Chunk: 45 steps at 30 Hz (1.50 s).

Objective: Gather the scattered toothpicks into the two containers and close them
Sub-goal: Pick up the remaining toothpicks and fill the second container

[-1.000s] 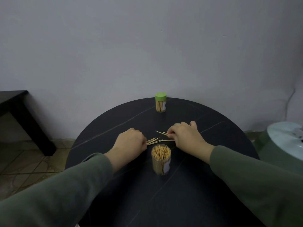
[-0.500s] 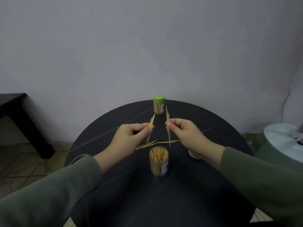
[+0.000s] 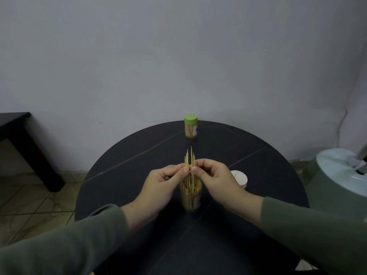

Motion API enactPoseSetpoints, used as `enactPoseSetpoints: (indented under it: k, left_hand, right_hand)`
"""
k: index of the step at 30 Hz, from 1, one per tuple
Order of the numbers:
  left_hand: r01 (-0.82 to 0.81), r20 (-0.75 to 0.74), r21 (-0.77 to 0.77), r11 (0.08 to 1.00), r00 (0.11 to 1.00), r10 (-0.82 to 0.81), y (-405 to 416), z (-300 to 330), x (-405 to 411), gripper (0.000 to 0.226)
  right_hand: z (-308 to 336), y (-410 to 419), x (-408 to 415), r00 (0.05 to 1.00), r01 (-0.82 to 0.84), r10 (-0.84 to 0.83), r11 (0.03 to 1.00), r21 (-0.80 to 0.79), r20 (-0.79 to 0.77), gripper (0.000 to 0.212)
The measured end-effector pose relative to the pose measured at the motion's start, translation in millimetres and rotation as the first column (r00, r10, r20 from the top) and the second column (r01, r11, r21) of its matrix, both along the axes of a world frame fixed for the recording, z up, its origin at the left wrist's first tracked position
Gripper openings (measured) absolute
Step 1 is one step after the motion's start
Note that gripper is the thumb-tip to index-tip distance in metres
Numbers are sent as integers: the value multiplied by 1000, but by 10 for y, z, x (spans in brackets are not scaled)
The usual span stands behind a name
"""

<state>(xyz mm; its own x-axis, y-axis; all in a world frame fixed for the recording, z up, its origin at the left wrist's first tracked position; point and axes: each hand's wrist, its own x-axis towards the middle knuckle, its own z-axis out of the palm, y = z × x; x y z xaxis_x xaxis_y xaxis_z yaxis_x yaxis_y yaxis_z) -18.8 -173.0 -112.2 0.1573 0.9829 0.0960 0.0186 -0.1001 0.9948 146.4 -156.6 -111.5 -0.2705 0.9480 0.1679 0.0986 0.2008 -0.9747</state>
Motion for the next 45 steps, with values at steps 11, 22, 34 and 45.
enactPoseSetpoints:
  k: [11,22,34,45]
  left_hand:
    - [30,-240,100,995,971,-5,47,-95,-180,24]
    - [152,-464,348,925,885,29,89,-59,-279,53]
    - [667,-859,510,543,429,279,108,-12,-271,62]
    - [636,-859,502,587,444,254,135,29,-398,60]
  right_hand:
    - [-37,75,153,968,12,-50,988,153,246,8]
    - [-20,135,213,933,-96,9,970,222,360,14]
    - [-46,175,298,721,-261,140,962,79,678,59]
    - [-42,205,273,775,-296,155,946,134,612,49]
